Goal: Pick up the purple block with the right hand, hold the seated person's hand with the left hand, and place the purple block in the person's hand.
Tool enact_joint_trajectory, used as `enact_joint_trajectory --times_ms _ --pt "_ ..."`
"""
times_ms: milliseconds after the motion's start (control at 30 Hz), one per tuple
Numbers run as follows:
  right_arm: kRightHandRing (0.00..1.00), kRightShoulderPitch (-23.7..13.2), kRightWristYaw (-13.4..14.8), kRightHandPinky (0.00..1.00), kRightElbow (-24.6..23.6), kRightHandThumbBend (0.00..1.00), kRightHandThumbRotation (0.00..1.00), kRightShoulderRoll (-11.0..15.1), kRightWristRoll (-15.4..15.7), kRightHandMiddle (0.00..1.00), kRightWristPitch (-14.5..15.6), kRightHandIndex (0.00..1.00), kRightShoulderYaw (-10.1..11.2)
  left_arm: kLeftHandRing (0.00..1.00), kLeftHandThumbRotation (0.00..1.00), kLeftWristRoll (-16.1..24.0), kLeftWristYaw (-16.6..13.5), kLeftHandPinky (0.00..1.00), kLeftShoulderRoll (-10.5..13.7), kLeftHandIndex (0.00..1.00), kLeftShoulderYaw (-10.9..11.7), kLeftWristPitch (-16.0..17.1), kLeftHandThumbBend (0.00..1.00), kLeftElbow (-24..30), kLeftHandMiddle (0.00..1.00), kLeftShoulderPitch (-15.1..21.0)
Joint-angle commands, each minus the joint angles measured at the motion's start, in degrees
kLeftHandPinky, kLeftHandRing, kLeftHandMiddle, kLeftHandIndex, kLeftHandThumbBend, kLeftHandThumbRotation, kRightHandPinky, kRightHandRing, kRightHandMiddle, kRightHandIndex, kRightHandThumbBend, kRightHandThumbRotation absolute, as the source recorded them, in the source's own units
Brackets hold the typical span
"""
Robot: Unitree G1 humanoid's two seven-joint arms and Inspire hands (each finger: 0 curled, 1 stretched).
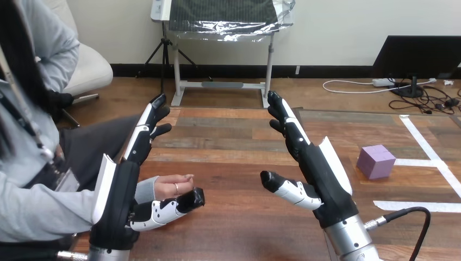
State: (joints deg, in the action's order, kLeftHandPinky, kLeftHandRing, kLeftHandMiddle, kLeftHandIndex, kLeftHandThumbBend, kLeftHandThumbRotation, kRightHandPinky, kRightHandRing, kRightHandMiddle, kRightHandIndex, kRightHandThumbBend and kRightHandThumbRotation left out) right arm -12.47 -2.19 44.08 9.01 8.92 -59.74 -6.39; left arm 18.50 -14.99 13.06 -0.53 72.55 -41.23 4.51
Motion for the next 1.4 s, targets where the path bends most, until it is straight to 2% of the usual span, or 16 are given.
enact_joint_trajectory --times_ms 0,567,967,1167,1367 --pt "1.0 -3.84 0.81 0.96 -1.07 1.0 0.82 -0.24 -0.39 1.0 -0.83 1.0 1.43 0.91 0.69 -0.36 0.2 0.82 -0.2 0.94 1.0 -0.19 1.0 0.39 0.95 2.42" --pt "0.99 -4.5 1.07 0.95 -0.59 1.0 0.81 0.12 -0.06 1.0 -1.07 1.0 1.73 0.91 0.69 -1.07 0.87 0.82 -0.25 0.94 1.06 -0.01 1.0 0.17 0.95 2.5" --pt "1.0 -5.25 -0.14 0.95 -0.39 1.0 0.8 0.92 -1.02 1.0 -0.56 1.0 1.91 0.91 0.7 -0.06 0.41 0.82 -0.31 0.94 1.67 0.3 1.0 -0.2 0.95 2.76" --pt "1.0 -5.71 0.49 0.96 -0.15 1.0 0.81 1.75 0.39 1.0 -0.5 1.0 2.15 0.91 0.7 0.29 0.39 0.82 -0.45 0.94 2.0 0.25 1.0 -0.05 0.95 2.72" --pt "1.0 -6.24 3.08 0.96 -0.28 1.0 0.84 2.69 3.92 1.0 -0.2 1.0 2.74 0.91 0.71 0.96 0.11 0.82 -0.48 0.94 2.37 -0.1 1.0 0.18 0.95 2.68"
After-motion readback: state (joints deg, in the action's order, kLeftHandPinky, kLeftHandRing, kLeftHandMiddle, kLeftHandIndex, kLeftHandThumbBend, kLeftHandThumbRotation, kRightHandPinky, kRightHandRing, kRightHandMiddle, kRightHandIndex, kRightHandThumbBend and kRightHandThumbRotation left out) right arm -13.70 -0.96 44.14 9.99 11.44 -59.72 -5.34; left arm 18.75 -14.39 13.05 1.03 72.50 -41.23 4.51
